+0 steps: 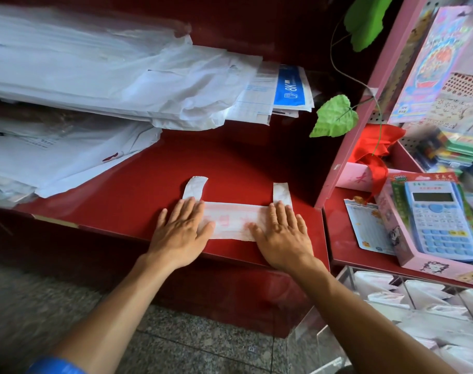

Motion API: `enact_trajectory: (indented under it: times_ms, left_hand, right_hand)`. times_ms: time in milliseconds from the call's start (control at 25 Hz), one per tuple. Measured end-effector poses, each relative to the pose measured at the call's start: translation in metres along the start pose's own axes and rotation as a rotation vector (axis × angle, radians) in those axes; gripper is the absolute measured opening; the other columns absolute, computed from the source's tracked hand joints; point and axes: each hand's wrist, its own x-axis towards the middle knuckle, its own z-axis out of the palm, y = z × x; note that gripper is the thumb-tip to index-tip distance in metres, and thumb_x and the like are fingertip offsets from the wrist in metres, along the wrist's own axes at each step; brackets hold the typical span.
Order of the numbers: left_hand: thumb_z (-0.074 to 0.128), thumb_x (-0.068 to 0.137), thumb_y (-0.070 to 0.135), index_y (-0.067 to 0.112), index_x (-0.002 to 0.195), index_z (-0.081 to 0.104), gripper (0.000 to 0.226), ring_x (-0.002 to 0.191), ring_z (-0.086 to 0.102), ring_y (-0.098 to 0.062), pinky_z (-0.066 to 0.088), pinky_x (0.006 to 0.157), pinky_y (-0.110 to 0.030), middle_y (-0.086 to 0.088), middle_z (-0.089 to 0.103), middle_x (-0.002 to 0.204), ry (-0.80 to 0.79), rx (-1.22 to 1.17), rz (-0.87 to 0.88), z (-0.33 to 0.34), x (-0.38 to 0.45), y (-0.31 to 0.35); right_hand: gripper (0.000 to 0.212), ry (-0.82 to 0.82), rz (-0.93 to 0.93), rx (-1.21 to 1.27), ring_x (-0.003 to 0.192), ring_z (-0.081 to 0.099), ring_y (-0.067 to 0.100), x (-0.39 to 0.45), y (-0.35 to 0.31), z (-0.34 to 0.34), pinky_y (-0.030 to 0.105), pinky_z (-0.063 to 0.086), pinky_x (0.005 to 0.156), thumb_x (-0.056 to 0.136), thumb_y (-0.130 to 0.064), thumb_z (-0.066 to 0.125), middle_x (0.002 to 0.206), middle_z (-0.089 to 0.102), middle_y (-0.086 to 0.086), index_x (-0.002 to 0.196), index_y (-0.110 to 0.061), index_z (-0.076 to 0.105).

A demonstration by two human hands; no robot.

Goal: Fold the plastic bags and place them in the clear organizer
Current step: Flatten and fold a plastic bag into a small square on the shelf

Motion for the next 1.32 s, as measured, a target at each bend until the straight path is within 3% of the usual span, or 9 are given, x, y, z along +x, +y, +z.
enact_trajectory:
  times_ms: [240, 360, 440, 520, 640, 760, 960, 1160, 1320]
  left_hand:
    - [-0.008, 0.047, 0.102, 0.031, 0.157, -0.009, 0.131, 0.149, -0.017, -0.007, -0.008, 0.122, -0.04, 0.014, -0.019, 0.16, -0.068, -0.036, 0.065, -0.007, -0.017, -0.019]
    - [0.028, 0.058, 0.101, 0.04, 0.154, -0.003, 0.117, 0.147, -0.013, -0.001, -0.005, 0.122, -0.034, 0.023, -0.015, 0.156, -0.054, -0.034, 0.216, -0.008, -0.029, -0.04]
    - [0.072, 0.072, 0.065, 0.044, 0.148, 0.021, 0.094, 0.148, 0.011, -0.003, 0.011, 0.123, -0.033, 0.023, 0.011, 0.156, 0.061, -0.125, 0.293, -0.007, -0.038, -0.053]
    - [0.085, 0.07, 0.009, 0.048, 0.128, 0.049, 0.079, 0.133, 0.043, -0.003, 0.036, 0.114, -0.037, 0.018, 0.048, 0.141, 0.232, -0.342, 0.287, -0.004, -0.042, -0.065]
    - [0.068, 0.069, -0.02, 0.054, 0.091, 0.071, 0.077, 0.112, 0.061, 0.002, 0.045, 0.101, -0.02, 0.023, 0.069, 0.112, 0.283, -0.529, 0.216, -0.005, -0.047, -0.073]
    - [0.07, 0.079, -0.011, 0.038, 0.083, 0.076, 0.05, 0.1, 0.064, 0.009, 0.043, 0.093, -0.007, 0.029, 0.071, 0.098, 0.269, -0.681, 0.126, -0.016, -0.053, -0.066]
    - [0.071, 0.088, 0.01, 0.022, 0.087, 0.073, 0.013, 0.079, 0.063, 0.016, 0.044, 0.076, -0.007, 0.02, 0.074, 0.087, 0.298, -0.872, -0.012, -0.024, -0.055, -0.053]
    - [0.084, 0.076, 0.02, 0.029, 0.098, 0.055, 0.037, 0.078, 0.061, 0.004, 0.041, 0.075, -0.019, 0.01, 0.074, 0.082, 0.276, -0.829, -0.086, -0.028, -0.058, -0.049]
    - [0.087, 0.068, 0.009, 0.039, 0.085, 0.063, 0.042, 0.092, 0.055, 0.007, 0.038, 0.08, -0.012, 0.008, 0.067, 0.091, 0.194, -0.655, 0.059, -0.024, -0.057, -0.059]
  right_hand:
    - [0.098, -0.068, -0.083, -0.001, 0.15, -0.018, 0.014, -0.019, 0.025, -0.011, 0.037, -0.011, 0.122, 0.086, -0.08, 0.016, 0.164, -0.018, -0.001, 0.157, -0.017, -0.01]
    - [0.128, -0.114, -0.194, 0.002, 0.148, -0.022, 0.009, -0.034, 0.045, -0.015, 0.036, -0.014, 0.121, 0.056, -0.096, 0.017, 0.158, -0.024, -0.011, 0.156, -0.022, -0.014]
    - [0.133, -0.103, -0.302, -0.06, 0.147, -0.021, 0.008, -0.043, 0.058, -0.016, 0.036, -0.013, 0.121, 0.05, -0.098, 0.023, 0.156, -0.024, -0.014, 0.156, -0.026, -0.013]
    - [0.124, -0.042, -0.366, -0.024, 0.152, -0.002, 0.013, -0.046, 0.068, -0.013, 0.038, 0.0, 0.123, 0.056, -0.096, 0.036, 0.164, -0.001, -0.013, 0.157, -0.03, 0.009]
    - [0.071, 0.103, -0.417, 0.192, 0.129, 0.048, 0.025, -0.046, 0.074, -0.007, 0.046, 0.037, 0.107, 0.07, -0.055, 0.057, 0.142, 0.05, -0.009, 0.137, -0.034, 0.056]
    - [0.035, 0.201, -0.405, 0.392, 0.102, 0.064, 0.017, -0.044, 0.075, -0.006, 0.038, 0.048, 0.092, 0.074, -0.014, 0.078, 0.11, 0.064, -0.016, 0.107, -0.027, 0.077]
    - [0.016, 0.144, -0.155, 0.787, 0.058, 0.051, -0.001, -0.048, 0.063, -0.026, 0.017, 0.04, 0.056, 0.092, -0.018, 0.069, 0.063, 0.064, -0.015, 0.077, -0.02, 0.076]
    - [0.033, 0.242, 0.043, 0.871, 0.059, 0.06, 0.011, -0.035, 0.056, -0.023, 0.018, 0.043, 0.054, 0.084, -0.011, 0.074, 0.068, 0.07, -0.001, 0.107, -0.021, 0.052]
    - [0.019, 0.235, 0.046, 0.863, 0.068, 0.061, 0.014, -0.032, 0.056, -0.021, 0.017, 0.047, 0.063, 0.081, -0.008, 0.075, 0.073, 0.069, -0.002, 0.083, -0.025, 0.065]
